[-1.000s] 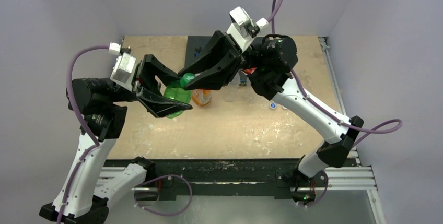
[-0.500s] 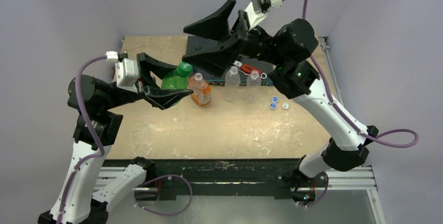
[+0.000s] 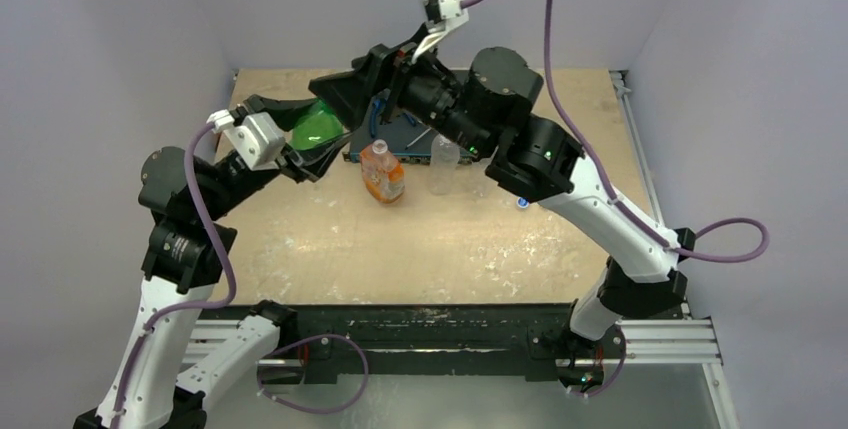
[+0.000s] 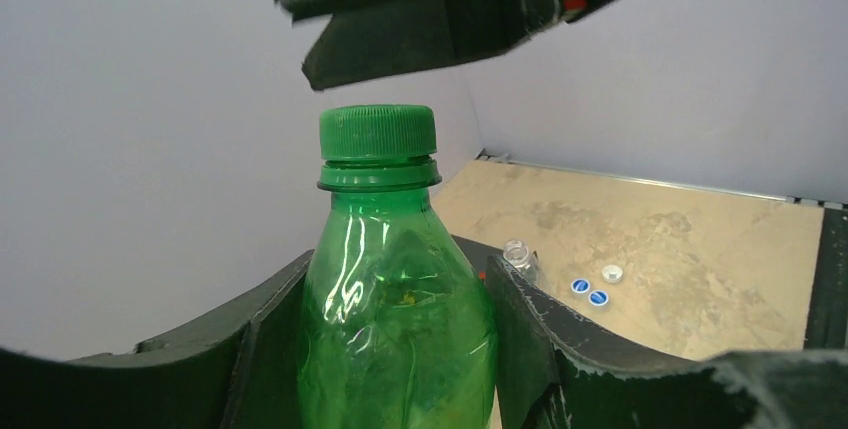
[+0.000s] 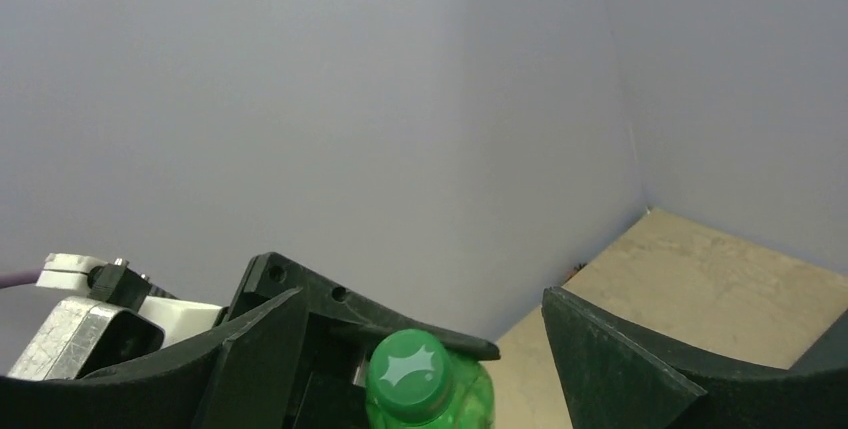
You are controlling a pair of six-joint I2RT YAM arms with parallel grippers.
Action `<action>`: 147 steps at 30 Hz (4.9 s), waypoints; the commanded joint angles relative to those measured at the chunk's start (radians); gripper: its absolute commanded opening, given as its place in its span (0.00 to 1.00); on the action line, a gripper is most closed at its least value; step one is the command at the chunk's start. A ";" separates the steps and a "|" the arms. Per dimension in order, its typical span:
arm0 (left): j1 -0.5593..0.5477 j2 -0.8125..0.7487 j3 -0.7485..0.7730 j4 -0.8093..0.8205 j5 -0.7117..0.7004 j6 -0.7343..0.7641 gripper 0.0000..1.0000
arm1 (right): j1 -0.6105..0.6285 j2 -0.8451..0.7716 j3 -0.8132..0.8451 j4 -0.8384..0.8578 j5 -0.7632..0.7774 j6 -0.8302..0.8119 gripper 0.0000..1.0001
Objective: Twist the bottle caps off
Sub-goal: Unscrew the bottle cap from the plastic bottle.
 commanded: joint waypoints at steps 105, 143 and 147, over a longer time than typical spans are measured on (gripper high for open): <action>0.004 -0.002 -0.017 0.025 -0.035 -0.063 0.00 | 0.065 -0.043 -0.110 0.143 0.221 -0.013 0.69; 0.004 0.005 -0.014 0.009 -0.151 -0.047 0.00 | 0.065 0.017 -0.069 0.185 0.180 0.015 0.50; 0.004 0.007 -0.013 0.013 -0.151 -0.052 0.00 | 0.065 0.017 -0.075 0.185 0.172 0.015 0.49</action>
